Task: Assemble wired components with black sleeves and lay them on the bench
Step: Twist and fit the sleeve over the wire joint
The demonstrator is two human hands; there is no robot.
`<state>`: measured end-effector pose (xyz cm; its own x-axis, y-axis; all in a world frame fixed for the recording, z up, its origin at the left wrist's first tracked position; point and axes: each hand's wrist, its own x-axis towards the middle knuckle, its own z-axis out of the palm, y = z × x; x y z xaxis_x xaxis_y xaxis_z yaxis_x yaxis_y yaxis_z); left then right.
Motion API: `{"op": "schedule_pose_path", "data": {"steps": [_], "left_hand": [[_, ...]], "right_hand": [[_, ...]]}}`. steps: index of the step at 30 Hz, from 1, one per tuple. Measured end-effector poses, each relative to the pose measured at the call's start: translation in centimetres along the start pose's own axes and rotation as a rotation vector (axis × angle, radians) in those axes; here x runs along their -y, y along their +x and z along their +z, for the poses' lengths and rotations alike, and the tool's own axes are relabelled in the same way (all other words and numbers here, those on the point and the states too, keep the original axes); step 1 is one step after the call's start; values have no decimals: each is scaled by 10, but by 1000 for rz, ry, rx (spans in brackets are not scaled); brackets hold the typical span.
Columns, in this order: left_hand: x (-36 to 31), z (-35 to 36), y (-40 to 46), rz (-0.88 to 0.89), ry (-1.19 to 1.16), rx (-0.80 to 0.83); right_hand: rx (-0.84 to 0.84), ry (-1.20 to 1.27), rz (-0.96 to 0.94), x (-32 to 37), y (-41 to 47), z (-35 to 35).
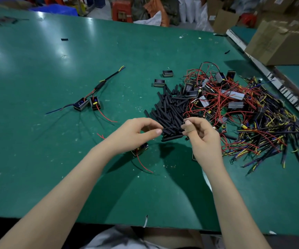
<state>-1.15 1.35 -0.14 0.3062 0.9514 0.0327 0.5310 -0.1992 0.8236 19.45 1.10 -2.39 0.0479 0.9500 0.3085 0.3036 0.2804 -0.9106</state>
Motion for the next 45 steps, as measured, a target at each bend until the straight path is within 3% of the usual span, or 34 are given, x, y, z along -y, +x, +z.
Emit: {"op": "schedule_pose_path", "data": {"steps": [8, 12, 16, 20, 23, 28, 33, 39, 45], "left_hand": [[-3, 10, 11, -47, -17, -40], [-7, -3, 0, 157, 42, -87], [-9, -15, -20, 387, 277, 120], [2, -20, -34, 389, 674, 355], [7, -21, -39, 418, 777, 385], [3, -9, -35, 402, 613, 119], [-8, 12, -23, 177, 110, -225], [-20, 36, -8, 136, -126, -261], [-24, 45, -3, 141, -163, -256]], "right_hand": [[-48, 123, 38, -6, -2, -3], [-65, 66, 5, -8, -4, -2], [-53, 31, -4, -9, -5, 0], [-30, -8, -11, -8, -7, 0], [-19, -35, -23, -8, -8, 2], [9, -78, -74, -13, -10, 2], [-43, -50, -101, -15, -12, 5], [-85, -135, -170, -15, -14, 4], [-42, -176, -199, -12, -15, 3]]}}
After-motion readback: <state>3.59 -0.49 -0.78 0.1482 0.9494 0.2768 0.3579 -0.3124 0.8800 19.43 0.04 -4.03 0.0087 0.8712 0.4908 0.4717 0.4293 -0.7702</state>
